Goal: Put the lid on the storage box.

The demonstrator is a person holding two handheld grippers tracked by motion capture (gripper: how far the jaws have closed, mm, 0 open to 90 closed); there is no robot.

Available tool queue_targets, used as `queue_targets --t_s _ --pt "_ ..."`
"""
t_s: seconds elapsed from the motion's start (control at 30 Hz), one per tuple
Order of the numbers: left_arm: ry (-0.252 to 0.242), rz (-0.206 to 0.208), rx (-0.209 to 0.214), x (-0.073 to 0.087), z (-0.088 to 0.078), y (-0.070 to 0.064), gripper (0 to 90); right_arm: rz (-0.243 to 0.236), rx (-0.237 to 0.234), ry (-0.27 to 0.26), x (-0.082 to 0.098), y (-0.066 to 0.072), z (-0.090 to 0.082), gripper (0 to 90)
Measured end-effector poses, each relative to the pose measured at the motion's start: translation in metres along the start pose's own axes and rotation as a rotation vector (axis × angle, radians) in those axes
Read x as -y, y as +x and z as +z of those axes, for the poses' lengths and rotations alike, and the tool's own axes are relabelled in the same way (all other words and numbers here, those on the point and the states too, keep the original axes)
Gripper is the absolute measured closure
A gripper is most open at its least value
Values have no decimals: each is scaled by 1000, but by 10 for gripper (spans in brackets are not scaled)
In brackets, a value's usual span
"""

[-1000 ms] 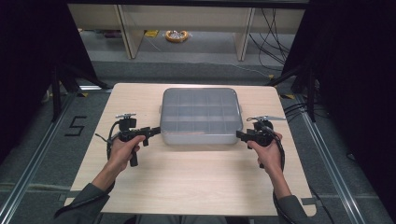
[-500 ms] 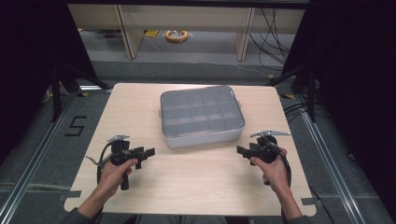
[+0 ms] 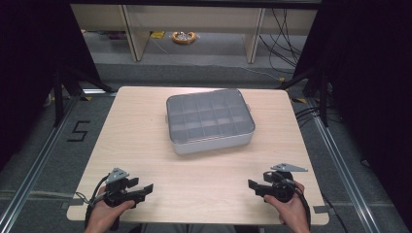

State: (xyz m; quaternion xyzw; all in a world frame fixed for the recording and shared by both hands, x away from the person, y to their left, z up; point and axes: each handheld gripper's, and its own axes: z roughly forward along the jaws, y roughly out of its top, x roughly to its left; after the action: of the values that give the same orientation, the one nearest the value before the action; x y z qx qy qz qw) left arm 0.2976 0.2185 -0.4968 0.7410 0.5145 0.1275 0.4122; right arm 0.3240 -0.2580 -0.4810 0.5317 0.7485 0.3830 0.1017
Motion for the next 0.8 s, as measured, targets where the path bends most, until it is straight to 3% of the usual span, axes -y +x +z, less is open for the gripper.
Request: queue_targets --t_s 0.03,0.1,0.13,0.17,0.2,0.23,0.27,0.33,0.37,0.47,0.5,0.53,0.6,0.67,0.7,0.73,0.77,0.8 --pt "9 28 -5 3 -3 -1 314 7 6 4 3 2 -2 285" --pt "12 45 -10 8 -7 -4 305 -1 6 14 9 4 -5 278" --pt "23 51 -9 10 -9 -5 303 33 -5 12 12 8 -6 273" --pt "14 56 -3 13 -10 -7 301 -8 1 9 15 7 -7 272" --pt "15 60 1 15 -12 -8 299 -7 3 14 18 9 -8 267" --pt "12 53 5 17 -12 -10 297 29 -5 34 20 15 -11 259" --pt "6 40 15 19 -12 -12 295 -10 -13 16 23 13 -11 255" --pt "19 51 10 21 -14 -14 292 -5 -10 38 28 19 -13 246" --pt "20 58 9 22 -15 -14 290 -36 -18 28 31 20 -13 245" --pt "23 53 13 23 -17 -16 284 4 -36 51 38 26 -17 230" --pt "19 58 6 24 -17 -16 283 -27 -46 49 40 24 -17 230" --pt "14 59 -2 25 -17 -16 282 -19 -28 56 43 25 -18 231" --pt "25 68 2 25 -18 -14 277 -19 -46 61 46 26 -19 230" --pt "25 61 0 25 -17 -15 274 -42 -27 63 50 25 -21 229" --pt "37 69 1 25 -17 -14 273 5 -18 87 51 30 -23 227" --pt "49 67 1 25 -17 -14 271 -42 -27 64 53 26 -22 225" --pt "48 67 7 25 -16 -14 270 2 -18 84 54 29 -24 225" --pt "39 65 3 26 -14 -14 268 -36 -19 75 55 25 -24 224"
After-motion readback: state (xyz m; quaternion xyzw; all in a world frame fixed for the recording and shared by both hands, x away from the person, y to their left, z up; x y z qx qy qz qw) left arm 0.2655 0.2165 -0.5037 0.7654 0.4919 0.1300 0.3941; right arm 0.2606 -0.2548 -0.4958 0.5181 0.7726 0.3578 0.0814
